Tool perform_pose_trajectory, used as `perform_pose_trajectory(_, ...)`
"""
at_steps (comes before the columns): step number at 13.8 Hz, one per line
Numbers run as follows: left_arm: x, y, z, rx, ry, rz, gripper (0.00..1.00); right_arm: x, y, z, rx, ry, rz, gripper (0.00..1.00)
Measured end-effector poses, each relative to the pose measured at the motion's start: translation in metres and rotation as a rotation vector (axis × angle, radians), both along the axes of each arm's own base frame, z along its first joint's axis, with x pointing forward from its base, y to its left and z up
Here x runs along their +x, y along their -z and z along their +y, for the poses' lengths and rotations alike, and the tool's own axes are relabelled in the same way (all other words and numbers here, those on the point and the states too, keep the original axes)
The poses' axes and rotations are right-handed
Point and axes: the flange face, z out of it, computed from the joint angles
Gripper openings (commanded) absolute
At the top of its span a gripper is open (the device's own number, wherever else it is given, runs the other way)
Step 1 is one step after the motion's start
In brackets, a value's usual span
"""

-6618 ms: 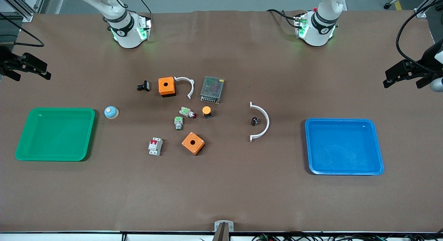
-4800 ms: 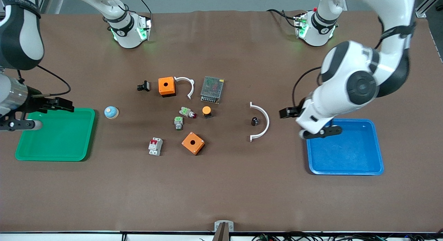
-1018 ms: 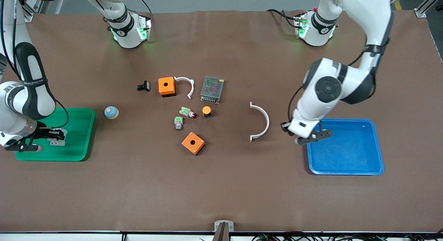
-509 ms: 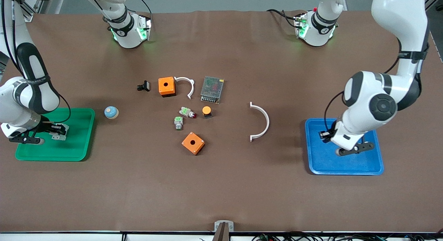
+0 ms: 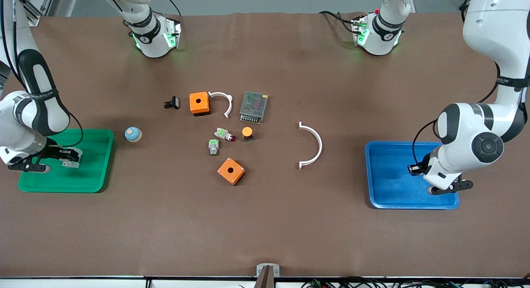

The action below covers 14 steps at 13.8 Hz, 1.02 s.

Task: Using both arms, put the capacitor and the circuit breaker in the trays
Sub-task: 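Lower and release the breaker while the left gripper releases the capacitor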

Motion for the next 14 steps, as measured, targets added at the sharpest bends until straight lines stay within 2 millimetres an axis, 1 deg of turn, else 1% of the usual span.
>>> perform_pose_trajectory(1,0.002,0.01,0.0,-0.003,0.002,-0.004,0.2,0.007,-0.014,0.003,0.012,-0.007,0.017,1.0)
perform_pose_trajectory(2,0.004,0.02,-0.001,-0.007,0.004,-0.009,0.2,0.017,-0.033,0.006,0.029,-0.016,0.045,1.0)
perform_pose_trajectory(3,0.005,0.028,-0.003,-0.011,0.006,-0.011,0.2,0.029,-0.059,0.01,0.047,-0.028,0.076,1.0)
perform_pose_trajectory(4,0.006,0.035,-0.003,-0.014,0.007,-0.011,0.2,0.04,-0.089,0.015,0.06,-0.041,0.1,1.0)
perform_pose_trajectory(6,0.008,0.042,-0.003,-0.016,0.006,-0.007,0.2,0.058,-0.145,0.033,0.078,-0.051,0.139,1.0)
perform_pose_trajectory(7,0.009,0.044,-0.003,-0.016,0.006,-0.006,0.2,0.064,-0.165,0.049,0.081,-0.034,0.152,1.0)
perform_pose_trajectory(8,0.009,0.045,-0.003,-0.017,0.005,-0.006,0.21,0.069,-0.179,0.069,0.079,-0.016,0.16,1.0)
perform_pose_trajectory(9,0.01,0.047,-0.003,-0.018,0.005,-0.005,0.22,0.075,-0.188,0.093,0.076,-0.006,0.164,1.0)
perform_pose_trajectory(11,0.009,0.051,-0.003,-0.019,0.005,-0.001,0.23,0.08,-0.204,0.147,0.068,-0.015,0.178,1.0)
perform_pose_trajectory(12,0.009,0.053,-0.003,-0.019,0.005,0.001,0.25,0.081,-0.212,0.171,0.058,-0.025,0.179,1.0)
perform_pose_trajectory(13,0.009,0.055,-0.003,-0.019,0.005,0.002,0.28,0.08,-0.219,0.19,0.047,-0.025,0.181,1.0)
perform_pose_trajectory(14,0.009,0.056,-0.003,-0.02,0.005,0.003,0.37,0.078,-0.227,0.206,0.04,-0.019,0.184,1.0)
